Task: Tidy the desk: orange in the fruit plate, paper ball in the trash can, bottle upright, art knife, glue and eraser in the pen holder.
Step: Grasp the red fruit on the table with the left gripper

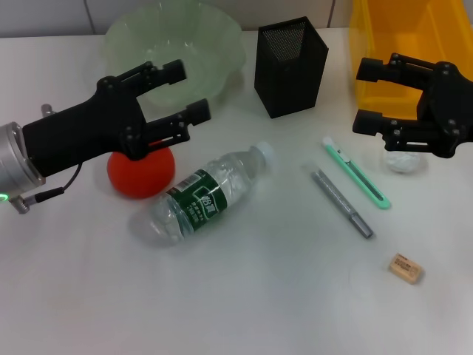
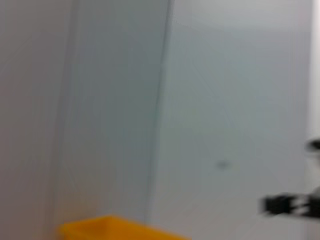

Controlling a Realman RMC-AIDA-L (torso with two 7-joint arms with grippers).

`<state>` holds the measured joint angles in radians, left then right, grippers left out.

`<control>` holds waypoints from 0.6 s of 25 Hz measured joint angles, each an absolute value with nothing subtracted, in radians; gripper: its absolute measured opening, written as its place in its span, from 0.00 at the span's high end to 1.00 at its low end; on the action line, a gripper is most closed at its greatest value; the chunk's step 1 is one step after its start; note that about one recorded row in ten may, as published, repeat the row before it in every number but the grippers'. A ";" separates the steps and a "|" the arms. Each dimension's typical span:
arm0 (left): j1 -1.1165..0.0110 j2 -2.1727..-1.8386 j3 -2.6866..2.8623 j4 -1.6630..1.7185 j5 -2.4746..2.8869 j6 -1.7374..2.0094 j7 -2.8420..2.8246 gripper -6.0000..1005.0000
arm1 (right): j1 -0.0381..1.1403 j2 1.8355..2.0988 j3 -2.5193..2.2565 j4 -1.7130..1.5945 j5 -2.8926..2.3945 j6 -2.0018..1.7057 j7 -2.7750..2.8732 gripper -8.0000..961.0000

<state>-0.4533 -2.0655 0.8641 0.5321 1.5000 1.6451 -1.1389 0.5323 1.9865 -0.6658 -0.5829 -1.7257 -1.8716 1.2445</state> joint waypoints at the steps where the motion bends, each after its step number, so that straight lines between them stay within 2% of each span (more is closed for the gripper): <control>1: -0.447 -2.067 0.864 0.531 1.498 1.604 -1.131 0.22 | 0.532 1.986 -0.666 -0.583 -1.726 -1.869 1.244 0.14; 9: -0.437 -2.068 0.877 0.443 1.501 1.259 -1.051 0.22 | 0.532 1.986 -0.666 -0.583 -1.726 -1.860 1.244 0.14; 15: -0.427 -2.065 0.885 0.420 1.502 1.207 -1.038 0.22 | 0.533 1.986 -0.666 -0.581 -1.727 -1.849 1.244 0.14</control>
<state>-0.4268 -2.0652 0.8846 0.4197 1.5022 1.2067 -1.0385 0.5329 1.9864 -0.6657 -0.5813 -1.7274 -1.8486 1.2441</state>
